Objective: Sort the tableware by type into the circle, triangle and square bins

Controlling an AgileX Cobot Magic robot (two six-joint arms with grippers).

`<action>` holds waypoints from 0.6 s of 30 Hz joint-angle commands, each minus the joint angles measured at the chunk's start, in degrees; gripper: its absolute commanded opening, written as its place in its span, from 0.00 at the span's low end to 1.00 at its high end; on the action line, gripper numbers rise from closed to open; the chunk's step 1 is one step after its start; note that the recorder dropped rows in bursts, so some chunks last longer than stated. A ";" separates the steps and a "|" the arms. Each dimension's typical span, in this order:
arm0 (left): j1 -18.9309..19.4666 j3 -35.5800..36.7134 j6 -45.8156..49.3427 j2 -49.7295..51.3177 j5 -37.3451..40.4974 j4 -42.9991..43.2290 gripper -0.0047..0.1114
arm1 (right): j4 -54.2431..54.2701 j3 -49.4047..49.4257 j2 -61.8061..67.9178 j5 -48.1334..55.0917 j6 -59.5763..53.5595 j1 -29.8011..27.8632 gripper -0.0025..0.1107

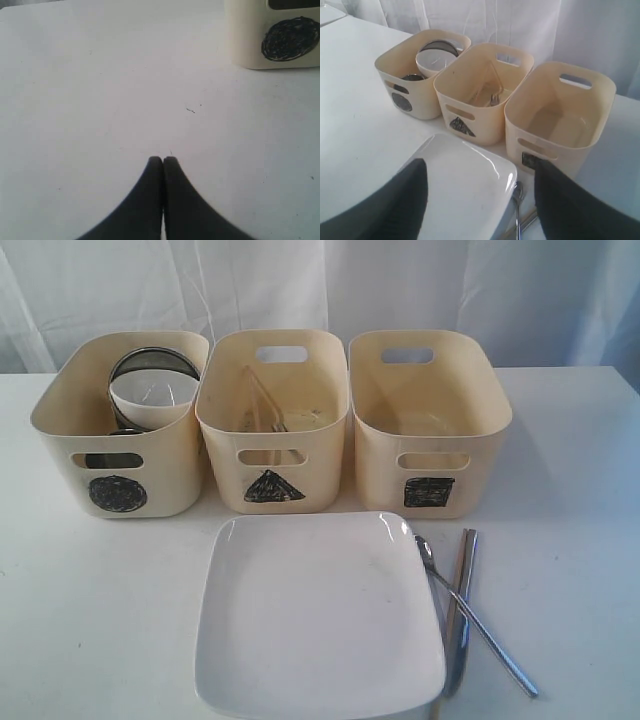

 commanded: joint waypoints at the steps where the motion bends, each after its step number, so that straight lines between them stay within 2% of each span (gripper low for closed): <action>1: -0.34 0.28 -0.14 -0.22 -0.15 -0.63 0.04 | 0.90 3.73 -1.44 1.74 -0.21 0.48 0.53; 12: -0.34 0.28 -0.14 -0.22 -0.15 -0.63 0.04 | -0.07 20.87 -1.43 1.15 -3.58 3.25 0.53; 18: -0.34 0.28 -0.14 -0.22 -0.15 -0.63 0.04 | -3.49 27.93 -1.43 -3.46 -3.58 3.25 0.53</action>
